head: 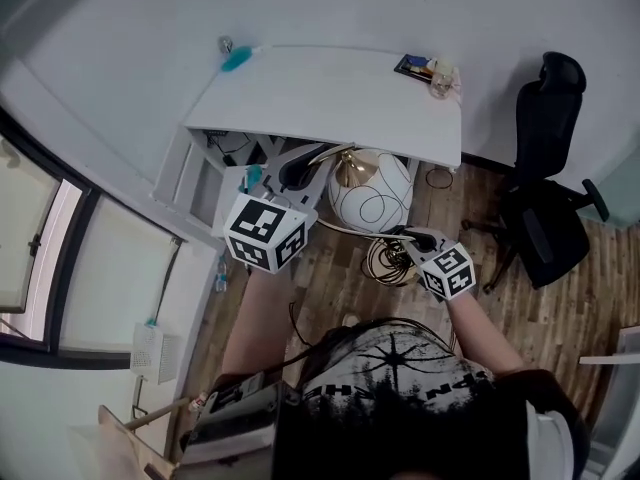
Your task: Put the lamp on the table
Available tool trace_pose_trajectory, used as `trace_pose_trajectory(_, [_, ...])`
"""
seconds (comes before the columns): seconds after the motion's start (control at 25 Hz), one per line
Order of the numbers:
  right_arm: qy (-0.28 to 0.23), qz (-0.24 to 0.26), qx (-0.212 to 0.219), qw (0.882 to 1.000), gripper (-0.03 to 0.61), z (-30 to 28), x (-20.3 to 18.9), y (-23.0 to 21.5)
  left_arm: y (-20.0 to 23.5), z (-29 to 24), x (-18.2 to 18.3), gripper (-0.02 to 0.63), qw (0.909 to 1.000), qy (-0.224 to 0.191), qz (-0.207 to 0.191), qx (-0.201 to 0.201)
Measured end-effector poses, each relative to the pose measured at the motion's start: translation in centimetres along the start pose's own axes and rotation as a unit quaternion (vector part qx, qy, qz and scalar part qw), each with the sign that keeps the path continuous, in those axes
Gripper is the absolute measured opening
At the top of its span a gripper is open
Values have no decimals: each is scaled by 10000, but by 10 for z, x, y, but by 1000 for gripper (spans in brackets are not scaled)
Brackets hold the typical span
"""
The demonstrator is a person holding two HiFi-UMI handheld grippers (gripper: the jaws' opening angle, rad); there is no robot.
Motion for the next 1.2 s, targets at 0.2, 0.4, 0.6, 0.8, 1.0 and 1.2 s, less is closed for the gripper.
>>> trace_pose_trajectory(0.2, [51, -32, -14, 10000, 18, -31, 8, -2, 31, -1, 1, 29, 10000, 70, 2, -70])
trace_pose_trajectory(0.4, [16, -10, -101, 9999, 18, -59, 22, 3, 61, 6, 4, 29, 9999, 30, -35, -144])
trace_pose_trajectory(0.6, [66, 40, -148, 9999, 18, -77, 27, 11, 85, 15, 0, 29, 9998, 42, 62, -166])
trace_pose_trajectory(0.8, [204, 3, -122, 9997, 18, -85, 23, 12, 98, 14, -10, 28, 9996, 95, 195, -184])
trace_pose_trajectory(1.0, [249, 16, -79, 9997, 18, -94, 23, 1, 108, 4, -13, 28, 9996, 95, 238, -149])
trace_pose_trajectory(1.2, [223, 84, 18, 9997, 18, -111, 24, -21, 121, -12, -14, 28, 9998, 34, 219, 8])
Point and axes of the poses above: the fingertips, and each gripper's own axes: z backward along the fingers, y to its left, x out of its top, the point moved 10 cm from there along z, backward along the fingers, and after that the axes turned 13 degrees about z, right-handed, at the moved point
